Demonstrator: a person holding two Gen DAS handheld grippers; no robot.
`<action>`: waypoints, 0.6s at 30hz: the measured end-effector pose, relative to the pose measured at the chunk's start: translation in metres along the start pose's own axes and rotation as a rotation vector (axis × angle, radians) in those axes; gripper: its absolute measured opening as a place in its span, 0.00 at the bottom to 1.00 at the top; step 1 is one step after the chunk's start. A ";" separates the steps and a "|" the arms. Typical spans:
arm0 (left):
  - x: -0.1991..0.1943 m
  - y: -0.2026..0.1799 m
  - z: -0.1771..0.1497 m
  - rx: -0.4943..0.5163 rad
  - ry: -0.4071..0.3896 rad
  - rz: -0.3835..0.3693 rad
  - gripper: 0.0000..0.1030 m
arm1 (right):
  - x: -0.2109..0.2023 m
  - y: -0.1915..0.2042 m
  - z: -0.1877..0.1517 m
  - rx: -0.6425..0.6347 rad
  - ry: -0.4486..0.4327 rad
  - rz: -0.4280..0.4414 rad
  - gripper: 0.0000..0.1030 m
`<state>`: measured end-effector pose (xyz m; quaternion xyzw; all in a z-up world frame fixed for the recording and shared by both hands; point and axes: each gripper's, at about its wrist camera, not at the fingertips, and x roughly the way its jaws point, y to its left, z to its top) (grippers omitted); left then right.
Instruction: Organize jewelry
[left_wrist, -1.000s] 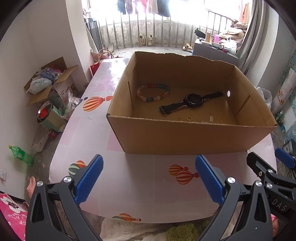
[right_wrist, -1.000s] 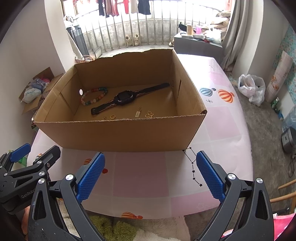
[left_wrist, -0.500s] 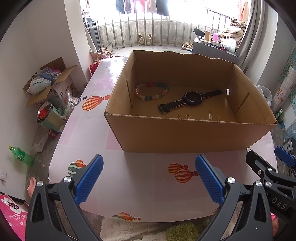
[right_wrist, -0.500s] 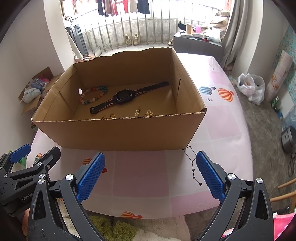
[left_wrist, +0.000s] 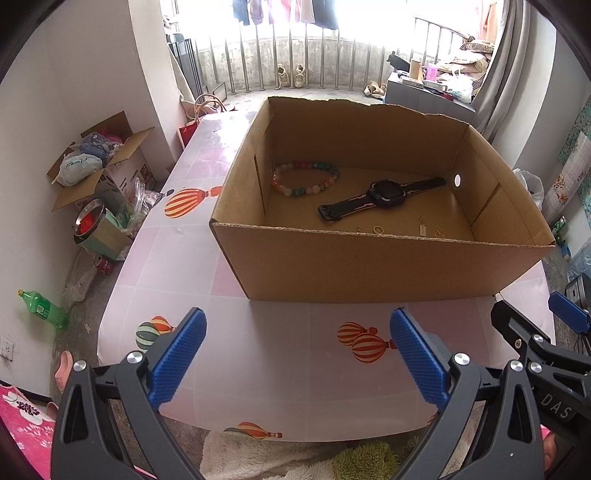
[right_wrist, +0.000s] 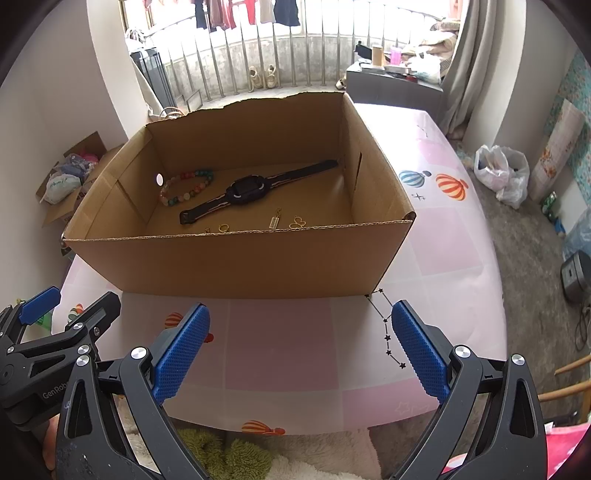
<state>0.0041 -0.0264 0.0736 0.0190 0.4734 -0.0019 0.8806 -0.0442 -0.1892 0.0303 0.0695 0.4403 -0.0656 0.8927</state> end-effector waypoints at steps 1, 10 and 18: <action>0.000 0.000 0.000 0.000 0.000 -0.001 0.95 | 0.000 0.000 0.000 0.000 0.001 0.000 0.92; 0.000 0.001 0.000 -0.001 0.003 0.000 0.95 | 0.000 0.000 0.000 0.000 0.000 0.001 0.92; 0.000 0.001 0.000 -0.001 0.004 0.000 0.95 | 0.001 0.000 -0.001 0.001 0.003 0.000 0.92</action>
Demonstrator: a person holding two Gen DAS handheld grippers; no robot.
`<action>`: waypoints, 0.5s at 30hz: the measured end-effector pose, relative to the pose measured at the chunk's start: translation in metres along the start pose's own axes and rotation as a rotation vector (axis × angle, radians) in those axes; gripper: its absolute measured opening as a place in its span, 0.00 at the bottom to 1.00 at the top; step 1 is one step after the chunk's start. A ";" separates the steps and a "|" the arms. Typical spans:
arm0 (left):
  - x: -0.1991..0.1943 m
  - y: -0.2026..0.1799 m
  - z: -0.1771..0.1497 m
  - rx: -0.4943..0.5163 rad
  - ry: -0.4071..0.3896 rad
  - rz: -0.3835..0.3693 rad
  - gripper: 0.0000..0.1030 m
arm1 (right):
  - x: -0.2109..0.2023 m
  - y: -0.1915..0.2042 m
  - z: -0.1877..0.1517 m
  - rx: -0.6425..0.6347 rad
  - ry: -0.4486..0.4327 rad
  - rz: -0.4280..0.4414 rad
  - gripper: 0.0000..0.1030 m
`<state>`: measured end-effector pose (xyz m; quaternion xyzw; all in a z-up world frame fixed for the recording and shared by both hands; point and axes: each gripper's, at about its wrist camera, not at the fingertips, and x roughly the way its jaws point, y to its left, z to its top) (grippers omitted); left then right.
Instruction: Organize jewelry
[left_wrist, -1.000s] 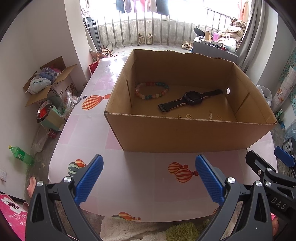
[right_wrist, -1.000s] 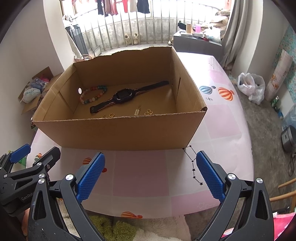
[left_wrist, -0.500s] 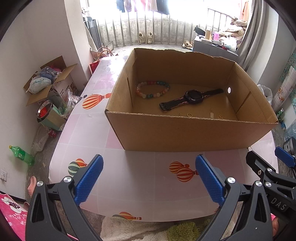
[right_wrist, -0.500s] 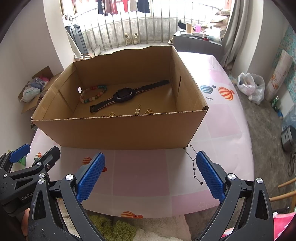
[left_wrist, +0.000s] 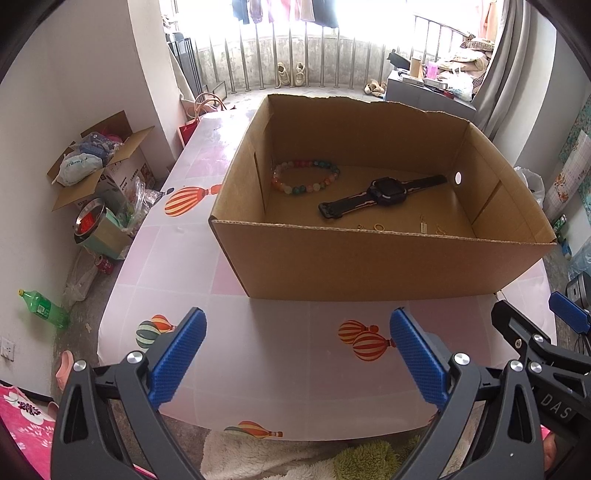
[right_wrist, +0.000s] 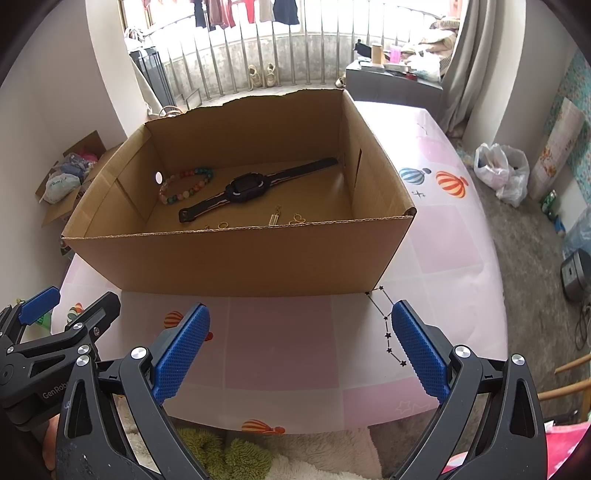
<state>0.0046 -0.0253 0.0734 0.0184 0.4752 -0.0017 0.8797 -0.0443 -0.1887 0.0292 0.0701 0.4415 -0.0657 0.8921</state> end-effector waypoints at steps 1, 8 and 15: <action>0.000 0.000 0.000 -0.001 0.000 0.000 0.95 | 0.000 0.000 -0.001 0.001 0.000 0.000 0.92; 0.000 0.000 0.000 0.000 0.000 0.000 0.95 | 0.001 0.000 -0.001 0.000 0.001 0.000 0.92; 0.000 0.000 0.000 0.000 0.000 0.001 0.95 | 0.001 0.000 -0.001 0.000 0.002 -0.001 0.92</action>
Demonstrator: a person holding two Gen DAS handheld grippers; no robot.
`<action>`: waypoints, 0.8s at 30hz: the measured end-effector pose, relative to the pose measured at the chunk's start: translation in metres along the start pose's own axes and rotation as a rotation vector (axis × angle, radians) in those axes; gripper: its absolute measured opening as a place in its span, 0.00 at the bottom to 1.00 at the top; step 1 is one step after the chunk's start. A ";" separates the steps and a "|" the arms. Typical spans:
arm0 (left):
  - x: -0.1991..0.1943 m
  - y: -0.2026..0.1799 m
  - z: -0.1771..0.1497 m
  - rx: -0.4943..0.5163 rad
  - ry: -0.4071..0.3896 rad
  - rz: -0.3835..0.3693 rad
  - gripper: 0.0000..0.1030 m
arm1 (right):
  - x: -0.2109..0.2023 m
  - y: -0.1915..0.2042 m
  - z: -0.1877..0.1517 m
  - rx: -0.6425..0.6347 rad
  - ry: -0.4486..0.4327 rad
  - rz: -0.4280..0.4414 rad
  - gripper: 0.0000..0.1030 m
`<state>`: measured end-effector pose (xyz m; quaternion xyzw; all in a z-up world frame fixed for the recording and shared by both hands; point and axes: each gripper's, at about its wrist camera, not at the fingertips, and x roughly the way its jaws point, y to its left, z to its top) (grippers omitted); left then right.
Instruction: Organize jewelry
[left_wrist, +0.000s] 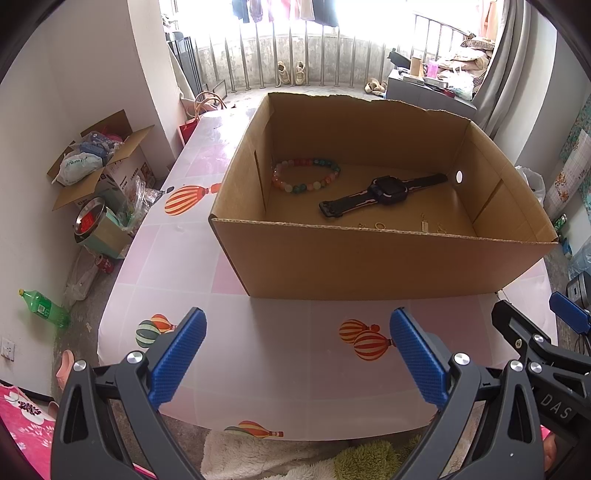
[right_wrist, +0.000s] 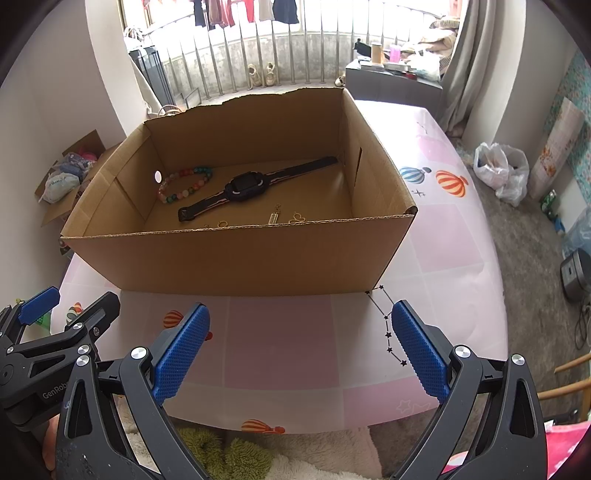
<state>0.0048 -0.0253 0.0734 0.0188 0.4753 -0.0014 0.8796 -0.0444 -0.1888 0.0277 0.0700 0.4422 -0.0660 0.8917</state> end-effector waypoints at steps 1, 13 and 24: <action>0.000 0.000 0.000 0.000 0.001 -0.001 0.95 | 0.000 0.000 0.000 0.000 0.000 0.000 0.92; -0.001 0.001 -0.001 -0.001 0.003 -0.002 0.95 | 0.001 0.000 0.000 0.000 0.001 0.000 0.92; 0.000 0.002 -0.003 -0.001 0.006 -0.002 0.95 | 0.001 0.001 -0.001 0.001 0.002 -0.002 0.92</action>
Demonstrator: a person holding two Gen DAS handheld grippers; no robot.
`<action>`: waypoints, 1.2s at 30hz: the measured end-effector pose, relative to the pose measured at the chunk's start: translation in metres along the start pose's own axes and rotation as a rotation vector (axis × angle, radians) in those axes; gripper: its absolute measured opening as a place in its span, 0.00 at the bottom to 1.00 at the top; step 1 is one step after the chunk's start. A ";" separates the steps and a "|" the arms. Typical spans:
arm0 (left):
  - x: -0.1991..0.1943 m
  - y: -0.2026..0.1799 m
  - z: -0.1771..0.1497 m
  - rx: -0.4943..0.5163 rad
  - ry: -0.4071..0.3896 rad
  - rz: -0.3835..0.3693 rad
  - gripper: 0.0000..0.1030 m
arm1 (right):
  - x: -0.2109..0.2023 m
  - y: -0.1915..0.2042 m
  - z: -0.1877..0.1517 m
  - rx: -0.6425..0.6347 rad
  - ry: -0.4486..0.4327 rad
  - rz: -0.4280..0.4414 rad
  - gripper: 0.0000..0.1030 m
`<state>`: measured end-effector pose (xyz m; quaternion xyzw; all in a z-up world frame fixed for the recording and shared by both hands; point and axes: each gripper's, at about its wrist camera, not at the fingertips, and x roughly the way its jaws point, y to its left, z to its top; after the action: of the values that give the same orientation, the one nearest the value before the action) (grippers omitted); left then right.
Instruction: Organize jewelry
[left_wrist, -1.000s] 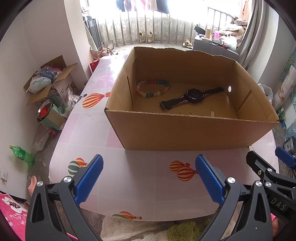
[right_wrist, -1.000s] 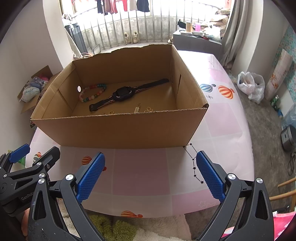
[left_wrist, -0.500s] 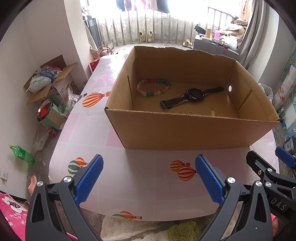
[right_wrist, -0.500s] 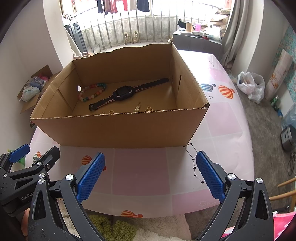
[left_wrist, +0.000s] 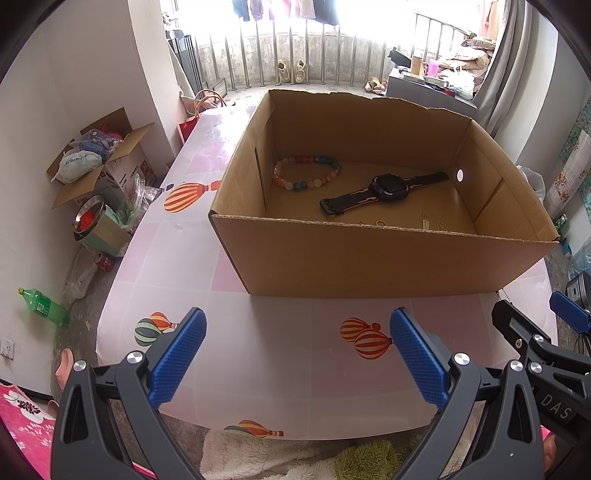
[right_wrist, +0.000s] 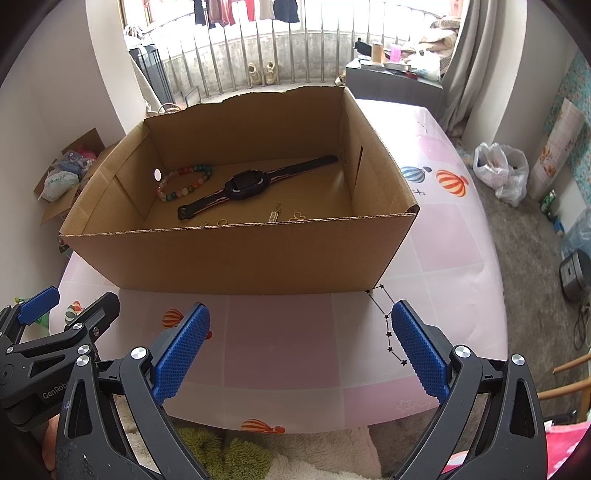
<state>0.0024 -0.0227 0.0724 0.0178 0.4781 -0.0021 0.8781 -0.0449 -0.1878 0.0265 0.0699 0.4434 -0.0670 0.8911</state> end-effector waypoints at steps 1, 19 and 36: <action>-0.001 0.001 -0.001 0.000 0.000 0.000 0.94 | 0.000 0.000 0.000 0.000 0.000 0.000 0.92; 0.000 0.000 0.000 0.001 0.001 0.000 0.95 | 0.000 0.000 -0.001 0.001 0.002 0.001 0.92; 0.000 0.000 0.000 0.000 0.002 0.001 0.95 | 0.000 -0.001 -0.001 -0.001 0.004 0.001 0.92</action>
<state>0.0027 -0.0229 0.0721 0.0181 0.4792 -0.0018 0.8775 -0.0460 -0.1887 0.0257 0.0697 0.4452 -0.0662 0.8902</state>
